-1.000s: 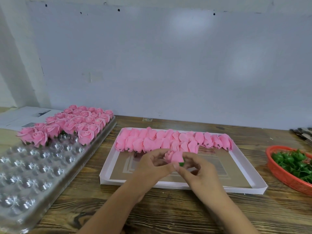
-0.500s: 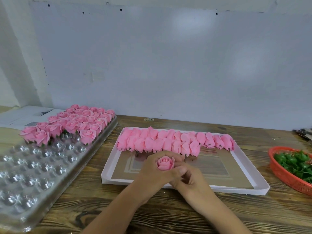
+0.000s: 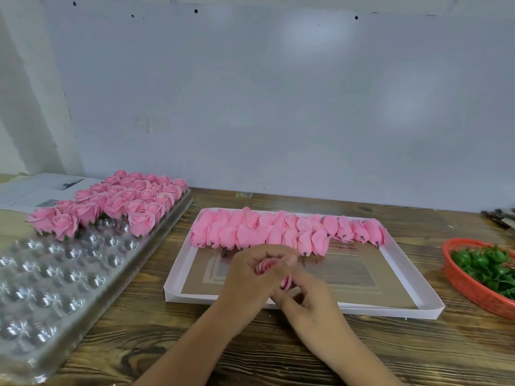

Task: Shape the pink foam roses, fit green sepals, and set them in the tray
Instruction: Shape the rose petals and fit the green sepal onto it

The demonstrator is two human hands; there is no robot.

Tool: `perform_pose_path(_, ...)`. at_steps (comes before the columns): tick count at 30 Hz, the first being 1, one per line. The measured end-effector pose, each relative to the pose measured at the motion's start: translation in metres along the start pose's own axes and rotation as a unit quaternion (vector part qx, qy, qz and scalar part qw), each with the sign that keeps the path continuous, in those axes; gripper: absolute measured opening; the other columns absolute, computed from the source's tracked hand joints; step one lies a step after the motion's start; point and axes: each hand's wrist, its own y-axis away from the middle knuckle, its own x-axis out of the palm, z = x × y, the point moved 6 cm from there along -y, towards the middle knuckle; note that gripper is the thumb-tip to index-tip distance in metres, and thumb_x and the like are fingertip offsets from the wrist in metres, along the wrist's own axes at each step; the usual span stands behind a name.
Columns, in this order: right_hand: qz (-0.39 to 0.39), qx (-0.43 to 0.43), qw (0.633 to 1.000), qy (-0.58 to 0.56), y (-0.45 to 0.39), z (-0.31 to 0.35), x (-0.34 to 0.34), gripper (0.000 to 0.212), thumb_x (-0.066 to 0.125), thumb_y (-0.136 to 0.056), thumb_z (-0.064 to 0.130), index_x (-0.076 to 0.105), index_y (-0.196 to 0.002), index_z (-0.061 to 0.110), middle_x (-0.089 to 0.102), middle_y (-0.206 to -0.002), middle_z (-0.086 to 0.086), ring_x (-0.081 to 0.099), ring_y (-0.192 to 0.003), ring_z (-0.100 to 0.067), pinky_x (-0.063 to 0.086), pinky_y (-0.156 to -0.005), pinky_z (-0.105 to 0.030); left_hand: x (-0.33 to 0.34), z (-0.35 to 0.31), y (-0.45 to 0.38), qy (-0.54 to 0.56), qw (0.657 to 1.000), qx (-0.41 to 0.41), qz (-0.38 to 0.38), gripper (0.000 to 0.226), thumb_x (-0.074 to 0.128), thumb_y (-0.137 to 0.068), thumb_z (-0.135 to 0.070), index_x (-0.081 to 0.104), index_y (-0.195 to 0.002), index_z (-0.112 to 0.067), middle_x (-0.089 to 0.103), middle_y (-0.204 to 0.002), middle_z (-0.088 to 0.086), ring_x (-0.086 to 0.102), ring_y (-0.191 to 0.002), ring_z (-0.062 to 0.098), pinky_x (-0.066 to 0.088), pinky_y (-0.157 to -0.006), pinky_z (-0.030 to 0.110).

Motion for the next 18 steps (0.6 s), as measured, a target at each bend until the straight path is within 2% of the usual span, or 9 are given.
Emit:
perform_pose_path(3,-0.007,-0.006,1.000,-0.002,0.002,-0.001,0.000,0.013,0.055,-0.085,0.038,0.064,-0.087,0.048,0.066,-0.074,0.020,0.058,-0.063,-0.003,0.039,-0.054,-0.011,0.004,0.004,0.001,-0.029,0.998,-0.025,0.041,0.019,0.072,-0.080,-0.042,0.079,-0.095,-0.035,0.078,-0.098,-0.004,0.072,-0.092,0.011,0.056,-0.078,0.018)
perform_pose_path(6,-0.014,0.011,1.000,-0.017,0.003,-0.009,0.000,0.018,0.053,-0.083,0.033,0.066,-0.094,0.038,0.071,-0.082,0.007,0.062,-0.068,-0.015,0.050,-0.059,-0.034,0.005,0.009,0.001,-0.057,0.995,-0.046,0.063,0.027,0.076,-0.075,-0.044,0.077,-0.102,-0.037,0.075,-0.106,-0.014,0.069,-0.101,0.003,0.053,-0.082,0.015)
perform_pose_path(7,-0.021,0.011,1.000,-0.017,0.003,-0.011,-0.001,0.017,0.054,-0.083,0.027,0.066,-0.093,0.034,0.071,-0.083,0.005,0.064,-0.070,-0.014,0.051,-0.061,-0.035,0.005,0.011,0.001,-0.059,0.995,-0.053,0.067,0.032,0.078,-0.074,-0.044,0.076,-0.105,-0.037,0.074,-0.109,-0.015,0.068,-0.102,0.002,0.052,-0.082,0.013)
perform_pose_path(9,-0.045,-0.002,0.999,-0.012,0.002,-0.009,-0.005,0.025,0.055,-0.084,0.016,0.067,-0.094,0.035,0.073,-0.086,0.009,0.065,-0.075,-0.004,0.052,-0.065,-0.025,0.005,0.013,0.001,-0.052,0.994,-0.058,0.077,0.043,0.081,-0.073,-0.043,0.071,-0.114,-0.037,0.072,-0.114,-0.015,0.066,-0.106,0.002,0.050,-0.085,0.013)
perform_pose_path(11,-0.057,-0.005,0.998,-0.020,0.001,-0.005,-0.008,0.026,0.059,-0.086,0.023,0.067,-0.103,0.041,0.073,-0.092,0.011,0.068,-0.079,-0.008,0.054,-0.067,-0.027,0.006,0.010,0.001,-0.031,0.996,-0.054,0.071,0.047,0.079,-0.075,-0.048,0.067,-0.119,-0.039,0.070,-0.117,-0.017,0.065,-0.108,0.002,0.051,-0.086,0.014)
perform_pose_path(12,-0.057,-0.001,0.998,-0.024,0.000,-0.004,-0.009,0.023,0.060,-0.086,0.033,0.067,-0.106,0.043,0.073,-0.094,0.010,0.067,-0.079,-0.010,0.054,-0.066,-0.030,0.005,0.007,0.000,-0.016,0.997,-0.049,0.060,0.045,0.077,-0.076,-0.053,0.068,-0.118,-0.041,0.070,-0.116,-0.017,0.066,-0.107,0.002,0.052,-0.086,0.016)
perform_pose_path(14,-0.052,0.004,0.998,-0.019,-0.001,-0.004,-0.011,0.025,0.062,-0.085,0.042,0.067,-0.109,0.042,0.072,-0.094,0.010,0.065,-0.076,-0.011,0.050,-0.059,-0.026,0.002,0.002,-0.001,0.008,0.999,-0.034,0.036,0.041,0.071,-0.077,-0.062,0.072,-0.112,-0.041,0.071,-0.115,-0.015,0.066,-0.109,0.005,0.053,-0.087,0.019)
perform_pose_path(16,-0.043,0.002,0.999,-0.015,-0.001,-0.003,-0.010,0.023,0.064,-0.085,0.039,0.068,-0.108,0.043,0.072,-0.089,0.013,0.060,-0.069,-0.006,0.043,-0.056,-0.018,0.000,-0.001,-0.001,0.017,0.999,-0.018,0.035,0.032,0.068,-0.082,-0.058,0.077,-0.103,-0.035,0.072,-0.118,-0.012,0.066,-0.113,0.008,0.052,-0.090,0.019)
perform_pose_path(18,-0.034,-0.003,0.999,-0.018,-0.001,-0.002,-0.008,0.019,0.065,-0.086,0.037,0.068,-0.102,0.047,0.070,-0.082,0.017,0.055,-0.062,-0.004,0.041,-0.054,-0.017,0.000,-0.002,-0.001,0.012,0.999,-0.011,0.044,0.024,0.069,-0.086,-0.047,0.079,-0.097,-0.029,0.074,-0.115,-0.009,0.067,-0.112,0.009,0.052,-0.089,0.018)
